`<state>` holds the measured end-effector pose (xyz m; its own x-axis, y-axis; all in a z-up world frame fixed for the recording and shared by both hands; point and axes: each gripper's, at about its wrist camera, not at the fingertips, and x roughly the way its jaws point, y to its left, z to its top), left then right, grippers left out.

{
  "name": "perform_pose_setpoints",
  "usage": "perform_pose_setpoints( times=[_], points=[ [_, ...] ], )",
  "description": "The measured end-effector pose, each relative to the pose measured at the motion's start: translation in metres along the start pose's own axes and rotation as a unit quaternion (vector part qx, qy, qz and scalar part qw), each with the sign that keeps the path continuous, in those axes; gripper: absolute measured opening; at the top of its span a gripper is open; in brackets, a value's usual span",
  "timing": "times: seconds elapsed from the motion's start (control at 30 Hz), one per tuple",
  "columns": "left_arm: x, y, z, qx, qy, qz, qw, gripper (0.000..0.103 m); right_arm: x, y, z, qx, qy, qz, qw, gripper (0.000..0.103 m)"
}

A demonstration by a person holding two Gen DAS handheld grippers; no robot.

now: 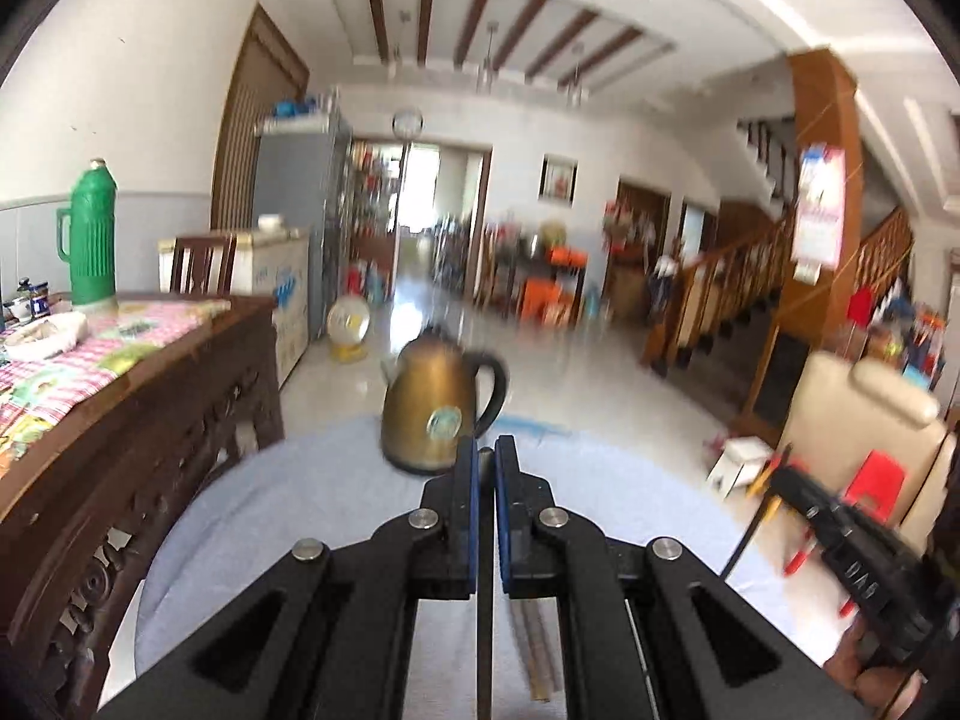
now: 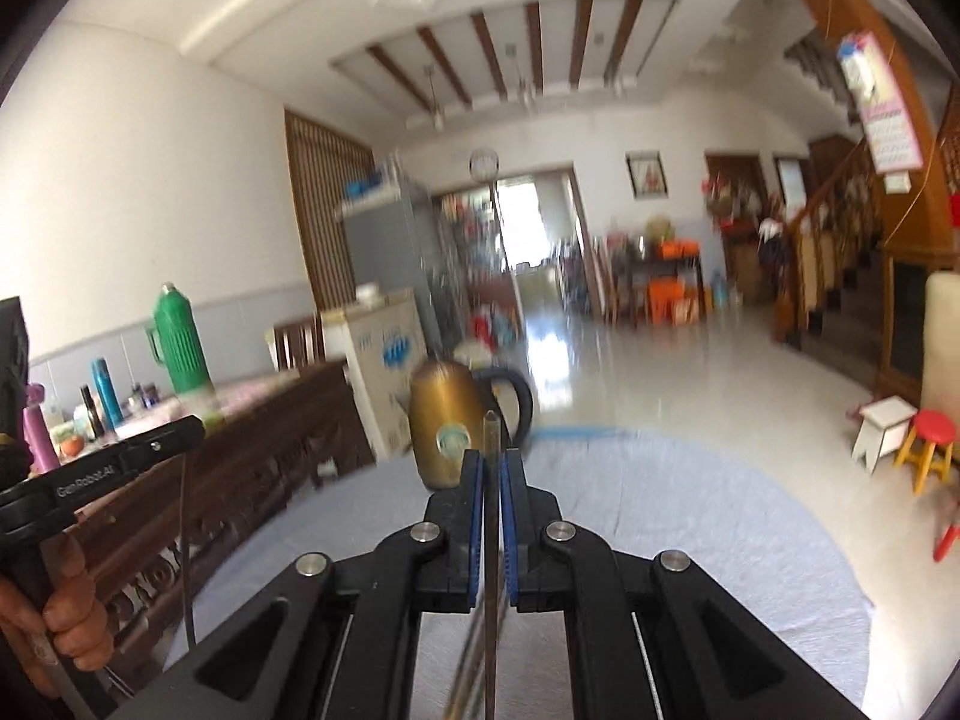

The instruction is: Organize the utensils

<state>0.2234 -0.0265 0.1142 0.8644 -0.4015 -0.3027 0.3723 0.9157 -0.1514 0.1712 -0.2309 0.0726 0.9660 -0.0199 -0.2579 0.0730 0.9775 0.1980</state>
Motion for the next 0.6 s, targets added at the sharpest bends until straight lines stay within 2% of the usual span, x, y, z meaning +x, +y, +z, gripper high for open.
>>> perform_pose_setpoints(
  times=[0.17,0.27,0.33,0.4,0.47,0.6],
  points=[
    [-0.055,-0.012,0.019,-0.014,-0.069,-0.034,0.9969,0.005,-0.05,0.031,0.026,-0.005,-0.053,0.015,0.998,0.006],
    [-0.075,-0.015,0.023,-0.023,-0.111,-0.044,0.9926,0.005,-0.069,0.041,0.037,-0.008,-0.068,0.027,0.997,0.006],
    [-0.08,-0.018,0.021,-0.028,-0.128,-0.043,0.9904,0.005,-0.081,0.049,0.04,-0.007,-0.069,0.04,0.997,0.006],
    [-0.086,-0.023,0.014,-0.028,-0.164,-0.038,0.9854,0.005,-0.089,0.056,0.038,-0.01,-0.069,0.044,0.997,0.006],
    [-0.089,-0.028,0.005,-0.017,-0.186,-0.019,0.9822,0.005,-0.095,0.065,0.031,-0.019,-0.07,0.042,0.996,0.006],
    [-0.07,-0.029,-0.013,-0.038,-0.176,-0.026,0.9833,0.005,-0.085,0.072,0.015,-0.033,-0.051,0.035,0.998,0.006]
  ],
)
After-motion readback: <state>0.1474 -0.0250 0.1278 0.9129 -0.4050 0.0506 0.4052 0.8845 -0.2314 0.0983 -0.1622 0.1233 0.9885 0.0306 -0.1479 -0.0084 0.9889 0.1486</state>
